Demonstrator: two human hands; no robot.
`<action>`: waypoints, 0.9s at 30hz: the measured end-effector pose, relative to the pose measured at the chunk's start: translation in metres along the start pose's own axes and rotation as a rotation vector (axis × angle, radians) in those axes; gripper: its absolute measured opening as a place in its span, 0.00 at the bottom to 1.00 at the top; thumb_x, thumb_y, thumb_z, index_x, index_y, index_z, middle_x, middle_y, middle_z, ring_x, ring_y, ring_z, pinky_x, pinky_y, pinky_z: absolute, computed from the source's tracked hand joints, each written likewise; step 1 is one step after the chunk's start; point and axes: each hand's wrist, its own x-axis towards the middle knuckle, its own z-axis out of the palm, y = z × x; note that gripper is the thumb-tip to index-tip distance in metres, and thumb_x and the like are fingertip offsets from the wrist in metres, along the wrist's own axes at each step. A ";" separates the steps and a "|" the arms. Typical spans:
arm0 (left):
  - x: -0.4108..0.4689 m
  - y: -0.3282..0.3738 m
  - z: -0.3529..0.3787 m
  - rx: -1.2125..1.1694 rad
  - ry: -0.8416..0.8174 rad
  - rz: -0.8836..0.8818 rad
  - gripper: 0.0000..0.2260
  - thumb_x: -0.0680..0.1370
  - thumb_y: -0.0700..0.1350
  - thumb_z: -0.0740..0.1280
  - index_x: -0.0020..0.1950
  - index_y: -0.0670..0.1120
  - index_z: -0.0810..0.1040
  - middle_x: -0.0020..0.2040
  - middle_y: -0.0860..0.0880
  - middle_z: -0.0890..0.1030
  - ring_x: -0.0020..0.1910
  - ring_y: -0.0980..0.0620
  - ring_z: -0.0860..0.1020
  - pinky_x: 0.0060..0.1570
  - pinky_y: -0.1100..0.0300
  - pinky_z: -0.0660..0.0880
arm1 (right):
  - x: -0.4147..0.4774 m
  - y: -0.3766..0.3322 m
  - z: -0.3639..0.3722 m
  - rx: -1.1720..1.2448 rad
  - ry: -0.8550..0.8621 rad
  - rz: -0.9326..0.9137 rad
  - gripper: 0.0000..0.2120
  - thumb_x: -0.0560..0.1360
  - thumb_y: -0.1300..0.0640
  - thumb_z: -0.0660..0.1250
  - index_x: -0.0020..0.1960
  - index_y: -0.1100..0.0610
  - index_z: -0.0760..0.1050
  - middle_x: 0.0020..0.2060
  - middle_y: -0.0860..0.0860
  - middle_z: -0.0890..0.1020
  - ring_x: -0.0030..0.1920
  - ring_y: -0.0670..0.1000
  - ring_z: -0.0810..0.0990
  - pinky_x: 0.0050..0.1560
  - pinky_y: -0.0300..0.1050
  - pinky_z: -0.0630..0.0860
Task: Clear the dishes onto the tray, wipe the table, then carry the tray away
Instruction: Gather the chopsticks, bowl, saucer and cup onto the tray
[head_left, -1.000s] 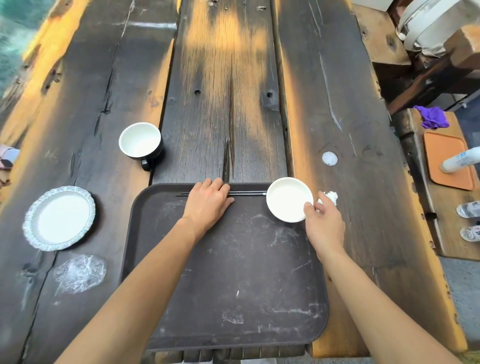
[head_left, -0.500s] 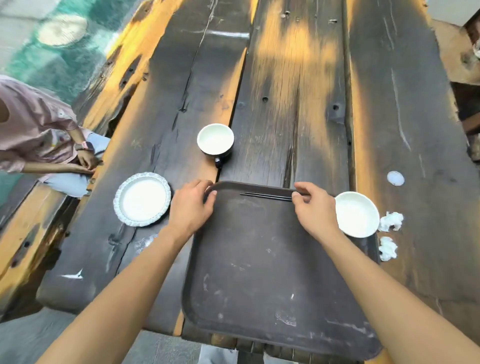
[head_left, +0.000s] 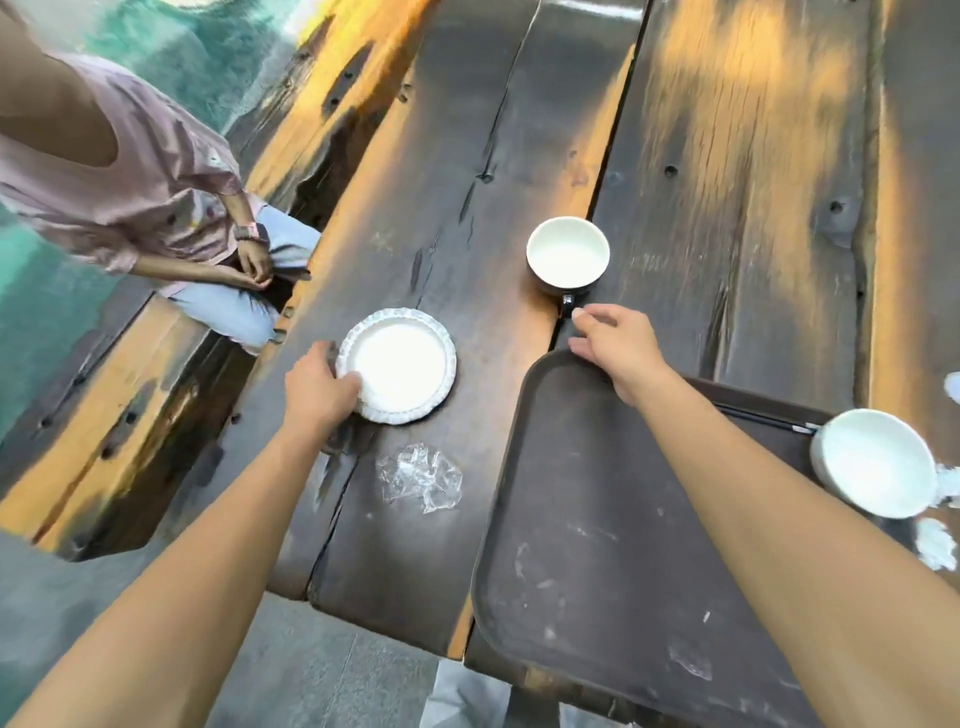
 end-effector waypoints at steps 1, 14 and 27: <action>0.005 -0.004 0.000 -0.090 -0.007 -0.062 0.20 0.74 0.41 0.71 0.66 0.38 0.78 0.57 0.38 0.83 0.59 0.37 0.80 0.58 0.51 0.75 | 0.002 -0.002 0.007 0.054 -0.024 0.031 0.17 0.78 0.56 0.69 0.64 0.63 0.76 0.55 0.56 0.82 0.44 0.50 0.83 0.58 0.48 0.80; -0.005 -0.003 -0.016 -0.730 -0.170 -0.174 0.06 0.78 0.32 0.71 0.55 0.35 0.82 0.40 0.40 0.83 0.32 0.48 0.81 0.28 0.64 0.80 | 0.012 -0.014 0.030 0.350 0.108 0.146 0.07 0.77 0.62 0.70 0.41 0.62 0.80 0.40 0.51 0.84 0.36 0.46 0.85 0.54 0.45 0.81; -0.092 0.054 0.031 -0.839 -0.312 -0.110 0.05 0.78 0.32 0.72 0.53 0.34 0.83 0.35 0.44 0.86 0.32 0.50 0.84 0.35 0.61 0.84 | -0.056 0.000 -0.019 0.647 0.070 0.150 0.07 0.74 0.67 0.73 0.49 0.70 0.79 0.40 0.58 0.84 0.44 0.55 0.85 0.51 0.50 0.83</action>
